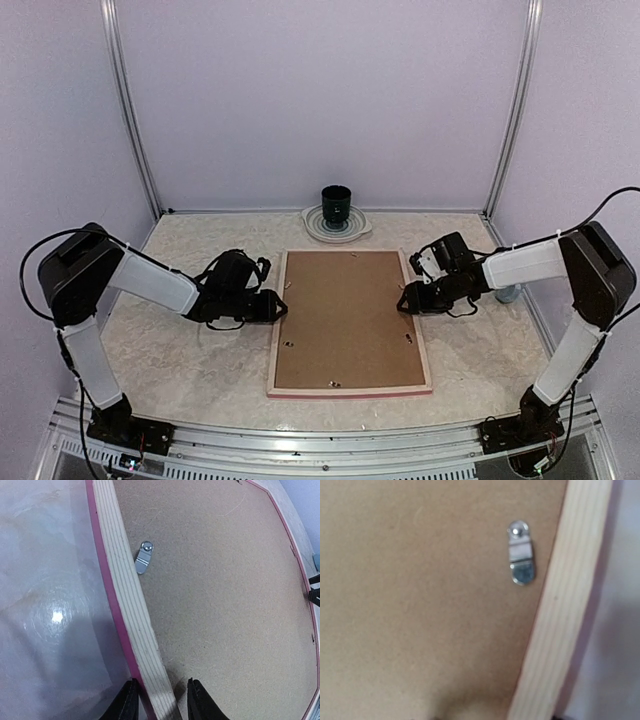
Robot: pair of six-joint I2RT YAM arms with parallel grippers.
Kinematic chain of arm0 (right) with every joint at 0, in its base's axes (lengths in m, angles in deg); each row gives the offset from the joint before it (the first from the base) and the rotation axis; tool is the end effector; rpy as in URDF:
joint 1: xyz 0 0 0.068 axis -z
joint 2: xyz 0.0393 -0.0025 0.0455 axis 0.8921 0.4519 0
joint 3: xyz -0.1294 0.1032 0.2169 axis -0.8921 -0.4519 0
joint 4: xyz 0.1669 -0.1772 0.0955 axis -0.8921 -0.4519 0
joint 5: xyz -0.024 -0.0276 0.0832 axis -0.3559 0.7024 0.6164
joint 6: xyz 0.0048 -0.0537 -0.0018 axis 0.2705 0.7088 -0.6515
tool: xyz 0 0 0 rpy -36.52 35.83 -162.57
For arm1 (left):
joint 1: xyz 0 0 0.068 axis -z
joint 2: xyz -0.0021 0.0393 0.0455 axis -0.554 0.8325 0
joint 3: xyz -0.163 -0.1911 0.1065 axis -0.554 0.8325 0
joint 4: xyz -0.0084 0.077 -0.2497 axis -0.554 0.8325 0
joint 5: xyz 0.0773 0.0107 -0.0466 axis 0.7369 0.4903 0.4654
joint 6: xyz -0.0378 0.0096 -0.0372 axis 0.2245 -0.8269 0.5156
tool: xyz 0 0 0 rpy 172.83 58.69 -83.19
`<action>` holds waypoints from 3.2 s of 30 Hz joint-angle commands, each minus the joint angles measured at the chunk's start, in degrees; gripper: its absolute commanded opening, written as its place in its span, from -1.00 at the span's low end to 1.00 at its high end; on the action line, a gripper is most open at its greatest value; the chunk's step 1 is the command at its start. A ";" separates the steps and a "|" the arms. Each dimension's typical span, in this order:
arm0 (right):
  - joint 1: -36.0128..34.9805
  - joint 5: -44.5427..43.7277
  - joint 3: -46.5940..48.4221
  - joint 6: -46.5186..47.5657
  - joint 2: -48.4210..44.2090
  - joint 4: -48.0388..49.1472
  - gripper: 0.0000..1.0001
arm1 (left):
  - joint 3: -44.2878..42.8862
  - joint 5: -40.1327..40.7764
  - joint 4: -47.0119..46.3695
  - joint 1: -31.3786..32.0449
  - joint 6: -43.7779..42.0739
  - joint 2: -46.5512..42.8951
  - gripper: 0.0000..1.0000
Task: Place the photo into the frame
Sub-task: Press the fastener onto the backboard.
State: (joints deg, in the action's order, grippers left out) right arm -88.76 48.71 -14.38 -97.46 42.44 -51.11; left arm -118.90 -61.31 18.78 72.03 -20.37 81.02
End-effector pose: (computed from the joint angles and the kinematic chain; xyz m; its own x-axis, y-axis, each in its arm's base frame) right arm 0.2879 0.1481 0.1420 -0.8984 -0.0235 -0.4386 -0.2208 0.8874 0.4048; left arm 0.2706 -0.2200 0.1188 -0.8200 -0.0287 -0.5717 0.2918 0.8383 -0.4605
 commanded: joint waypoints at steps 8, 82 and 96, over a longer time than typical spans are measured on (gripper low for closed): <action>-3.99 3.28 -3.54 -2.78 -5.87 0.95 0.13 | 5.99 0.37 -0.27 5.14 4.19 -7.16 -0.31; -4.52 -6.54 -2.58 -0.26 -4.83 -3.44 -0.07 | -12.63 10.44 16.17 -1.08 -5.51 7.60 -0.44; -4.52 -6.48 -2.94 -0.12 -5.04 -3.43 -0.07 | -11.77 13.66 15.13 -0.50 -4.22 7.28 -0.56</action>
State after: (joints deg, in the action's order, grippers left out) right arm -92.67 42.77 -18.23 -98.27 37.44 -54.04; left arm -131.84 -50.90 32.40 71.18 -24.77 86.33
